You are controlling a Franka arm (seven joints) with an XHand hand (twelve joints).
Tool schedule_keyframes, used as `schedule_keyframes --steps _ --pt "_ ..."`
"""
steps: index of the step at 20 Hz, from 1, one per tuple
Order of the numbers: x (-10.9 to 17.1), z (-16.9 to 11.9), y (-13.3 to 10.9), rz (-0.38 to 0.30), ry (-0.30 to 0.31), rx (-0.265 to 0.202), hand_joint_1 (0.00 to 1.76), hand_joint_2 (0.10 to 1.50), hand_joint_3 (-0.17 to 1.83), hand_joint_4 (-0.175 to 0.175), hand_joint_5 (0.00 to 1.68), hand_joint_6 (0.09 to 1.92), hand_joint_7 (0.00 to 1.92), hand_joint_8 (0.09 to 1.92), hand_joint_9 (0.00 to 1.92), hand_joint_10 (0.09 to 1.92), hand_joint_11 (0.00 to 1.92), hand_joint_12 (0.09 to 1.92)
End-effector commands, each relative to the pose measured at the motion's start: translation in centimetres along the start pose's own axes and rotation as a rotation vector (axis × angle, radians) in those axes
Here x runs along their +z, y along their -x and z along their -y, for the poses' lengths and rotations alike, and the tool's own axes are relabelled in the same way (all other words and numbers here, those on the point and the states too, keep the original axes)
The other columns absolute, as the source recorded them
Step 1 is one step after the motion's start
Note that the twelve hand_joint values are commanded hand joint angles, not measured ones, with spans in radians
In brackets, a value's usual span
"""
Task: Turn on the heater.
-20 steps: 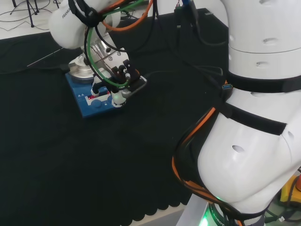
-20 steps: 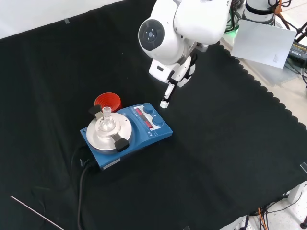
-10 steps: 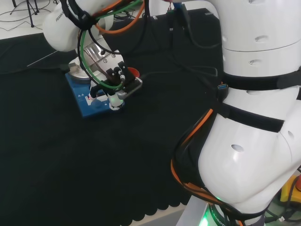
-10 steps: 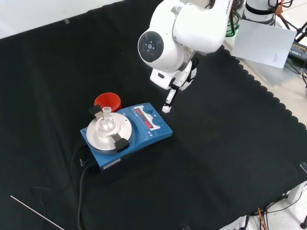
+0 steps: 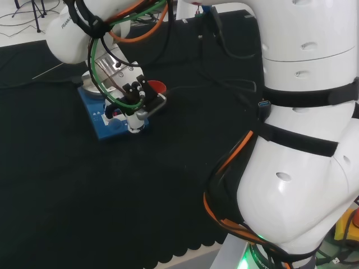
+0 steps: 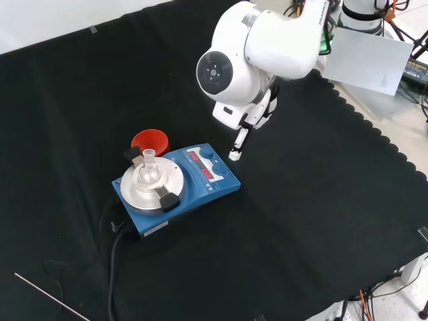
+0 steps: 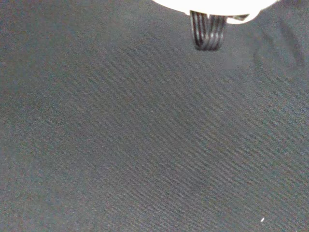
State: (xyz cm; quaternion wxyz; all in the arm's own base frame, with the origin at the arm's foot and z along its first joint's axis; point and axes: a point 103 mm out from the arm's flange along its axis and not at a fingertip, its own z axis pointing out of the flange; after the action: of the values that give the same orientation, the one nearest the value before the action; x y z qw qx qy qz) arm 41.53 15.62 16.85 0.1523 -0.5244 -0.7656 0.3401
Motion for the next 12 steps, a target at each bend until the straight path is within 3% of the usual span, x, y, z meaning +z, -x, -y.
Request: schedule_keyframes --steps 1,2,3,5,9,12 --pt "-0.1 -0.3 0.4 -0.001 -0.009 0.01 1.46 0.68 1.05 -0.014 0.29 0.09 1.67 1.87 1.81 1.73 1.67 1.42" --pt "-0.2 -0.4 0.3 0.001 -0.009 0.011 1.46 0.68 1.05 -0.014 0.29 0.09 1.67 1.87 1.81 1.73 1.67 1.42" --pt "-0.4 -0.4 -0.2 -0.009 0.013 -0.057 1.46 0.68 1.05 -0.014 0.3 0.09 1.67 1.87 1.81 1.73 1.67 1.42" --pt "-0.3 -0.6 0.3 -0.025 0.015 -0.077 1.46 0.68 1.05 -0.014 0.3 0.09 1.67 1.87 1.81 1.73 1.67 1.42" --pt "0.1 -1.4 2.4 -0.027 -0.006 -0.052 1.46 0.68 1.05 -0.014 0.3 0.09 1.67 1.87 1.8 1.73 1.67 1.42" --pt "0.1 -1.8 2.5 -0.015 -0.019 -0.026 1.46 0.68 1.06 -0.015 0.31 0.09 1.67 1.87 1.81 1.73 1.67 1.42"
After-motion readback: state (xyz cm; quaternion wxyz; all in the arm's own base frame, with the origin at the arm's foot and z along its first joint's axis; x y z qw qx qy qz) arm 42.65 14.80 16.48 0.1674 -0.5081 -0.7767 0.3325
